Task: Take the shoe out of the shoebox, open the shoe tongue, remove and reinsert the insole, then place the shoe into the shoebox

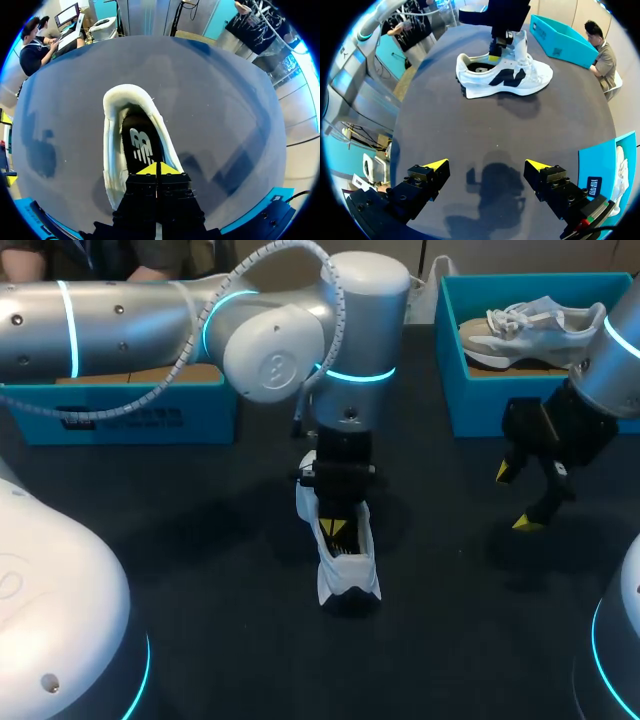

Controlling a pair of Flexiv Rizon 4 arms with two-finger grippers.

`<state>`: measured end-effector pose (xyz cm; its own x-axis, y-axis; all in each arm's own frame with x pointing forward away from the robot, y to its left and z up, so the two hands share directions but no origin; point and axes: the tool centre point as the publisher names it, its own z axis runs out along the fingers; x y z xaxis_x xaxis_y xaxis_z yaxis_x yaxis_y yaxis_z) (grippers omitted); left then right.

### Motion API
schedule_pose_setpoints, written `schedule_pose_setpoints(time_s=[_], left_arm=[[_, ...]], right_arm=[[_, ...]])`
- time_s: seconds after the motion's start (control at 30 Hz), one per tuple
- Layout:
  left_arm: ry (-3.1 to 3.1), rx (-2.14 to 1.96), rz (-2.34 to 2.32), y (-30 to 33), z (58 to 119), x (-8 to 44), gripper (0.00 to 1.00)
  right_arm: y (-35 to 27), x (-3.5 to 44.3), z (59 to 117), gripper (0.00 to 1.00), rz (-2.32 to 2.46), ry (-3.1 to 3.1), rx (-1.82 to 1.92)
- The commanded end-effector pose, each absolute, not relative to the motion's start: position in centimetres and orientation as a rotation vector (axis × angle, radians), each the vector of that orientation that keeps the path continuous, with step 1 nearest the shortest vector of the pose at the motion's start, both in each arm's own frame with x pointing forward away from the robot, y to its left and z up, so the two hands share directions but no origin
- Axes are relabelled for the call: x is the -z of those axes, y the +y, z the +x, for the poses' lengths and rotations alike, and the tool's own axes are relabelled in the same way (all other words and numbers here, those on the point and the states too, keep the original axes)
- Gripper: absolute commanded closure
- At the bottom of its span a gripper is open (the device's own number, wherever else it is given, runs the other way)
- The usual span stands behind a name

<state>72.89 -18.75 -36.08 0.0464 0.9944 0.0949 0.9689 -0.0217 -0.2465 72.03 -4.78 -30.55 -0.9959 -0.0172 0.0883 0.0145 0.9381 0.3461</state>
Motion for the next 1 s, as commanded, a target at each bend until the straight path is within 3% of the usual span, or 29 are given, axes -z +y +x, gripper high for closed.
schedule_pose_setpoints(time_s=[0.03,0.47,1.0], left_arm=[[-2.010,-0.152,-2.084,-18.6,72.8,36.1,1.00],[-2.086,-0.069,-2.084,-18.5,73.2,36.0,1.00],[-2.041,-0.054,-2.118,-18.4,72.9,40.8,1.00]], right_arm=[[-4.7,30.6,72.0,0.00,0.000,-3.006,0.533],[-4.7,30.6,72.0,0.00,0.000,-3.006,0.533],[-4.7,30.6,72.0,0.00,0.000,-3.006,0.533]])
